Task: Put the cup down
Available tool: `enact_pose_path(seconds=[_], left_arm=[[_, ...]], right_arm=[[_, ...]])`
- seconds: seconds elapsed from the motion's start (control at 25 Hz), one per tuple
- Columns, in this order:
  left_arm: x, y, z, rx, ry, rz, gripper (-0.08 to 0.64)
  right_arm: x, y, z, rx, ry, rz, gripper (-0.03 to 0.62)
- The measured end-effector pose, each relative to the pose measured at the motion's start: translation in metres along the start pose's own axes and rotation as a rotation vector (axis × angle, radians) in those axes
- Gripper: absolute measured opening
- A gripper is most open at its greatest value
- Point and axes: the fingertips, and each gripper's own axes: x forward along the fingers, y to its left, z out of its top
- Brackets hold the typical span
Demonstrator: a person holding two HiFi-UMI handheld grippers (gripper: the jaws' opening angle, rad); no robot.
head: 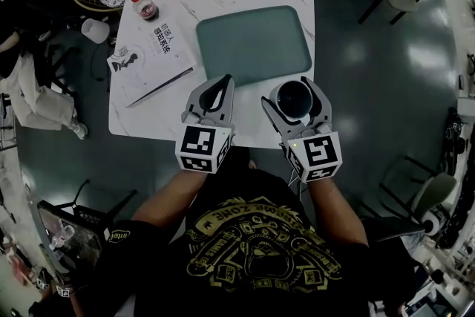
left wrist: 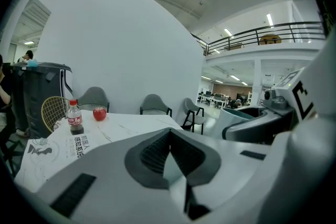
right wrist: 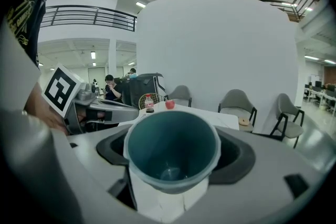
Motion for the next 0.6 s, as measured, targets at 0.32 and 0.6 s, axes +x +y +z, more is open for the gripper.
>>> enact_pose_path(seconds=[0.32, 0.6], left_arm=[[0.035, 0.037, -0.007, 0.002, 0.027, 0.026, 0.011], [0.065, 0.071, -0.038, -0.001, 0.104, 0.060, 0.011]], right_arm=[[0.057, -0.013, 0.000, -0.015, -0.002, -0.021, 0.394], [0.108, -0.032, -0.019, -0.001, 0.023, -0.063, 0.394]])
